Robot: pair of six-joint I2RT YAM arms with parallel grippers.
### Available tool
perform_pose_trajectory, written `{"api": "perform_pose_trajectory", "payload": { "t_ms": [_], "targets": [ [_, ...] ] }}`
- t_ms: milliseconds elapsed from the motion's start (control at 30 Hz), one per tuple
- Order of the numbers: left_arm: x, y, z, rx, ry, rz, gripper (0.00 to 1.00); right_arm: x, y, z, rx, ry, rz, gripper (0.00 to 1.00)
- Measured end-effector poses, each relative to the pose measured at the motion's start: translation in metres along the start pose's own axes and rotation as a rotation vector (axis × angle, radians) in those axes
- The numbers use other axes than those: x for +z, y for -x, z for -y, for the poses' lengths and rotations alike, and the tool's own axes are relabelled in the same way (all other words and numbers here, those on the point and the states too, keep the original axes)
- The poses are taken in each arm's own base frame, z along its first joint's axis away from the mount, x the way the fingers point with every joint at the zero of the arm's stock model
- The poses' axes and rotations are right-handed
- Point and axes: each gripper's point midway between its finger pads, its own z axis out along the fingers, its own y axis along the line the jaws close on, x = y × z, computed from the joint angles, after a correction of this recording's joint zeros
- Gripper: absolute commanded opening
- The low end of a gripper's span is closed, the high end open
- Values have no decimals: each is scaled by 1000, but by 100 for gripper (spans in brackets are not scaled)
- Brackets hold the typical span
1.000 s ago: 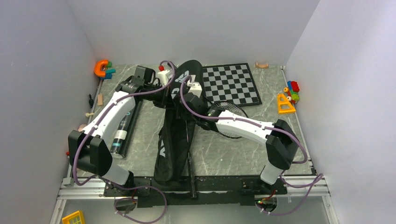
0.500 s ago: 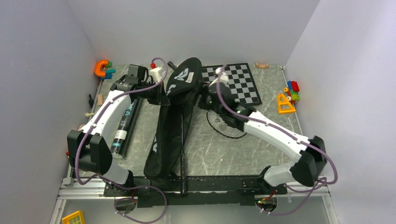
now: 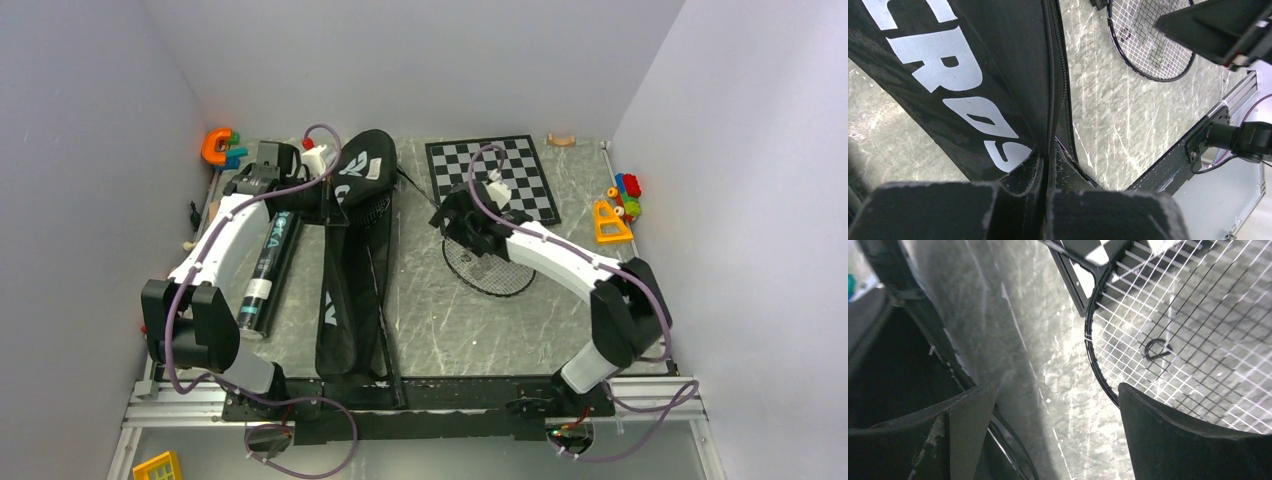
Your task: Pack up the badminton gear
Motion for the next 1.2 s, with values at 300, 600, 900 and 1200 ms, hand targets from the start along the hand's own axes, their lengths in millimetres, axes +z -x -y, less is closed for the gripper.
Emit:
{"api": "perform_pose_trajectory", "payload": {
  "t_ms": [300, 600, 900, 1200],
  "targets": [
    [-13, -1, 1, 22, 8, 11, 0, 57, -25, -23, 75, -65, -111, 100],
    [-53, 4, 3, 24, 14, 88, 0, 125, 10, -72, 284, -114, -105, 100],
    [-63, 1, 0, 7, 11, 112, 0, 165, 18, -41, 441, -254, -105, 100],
    [-70, 0, 0, 13, 15, 138, 0, 184, 14, -43, 529, -325, -80, 100]
  ]
}}
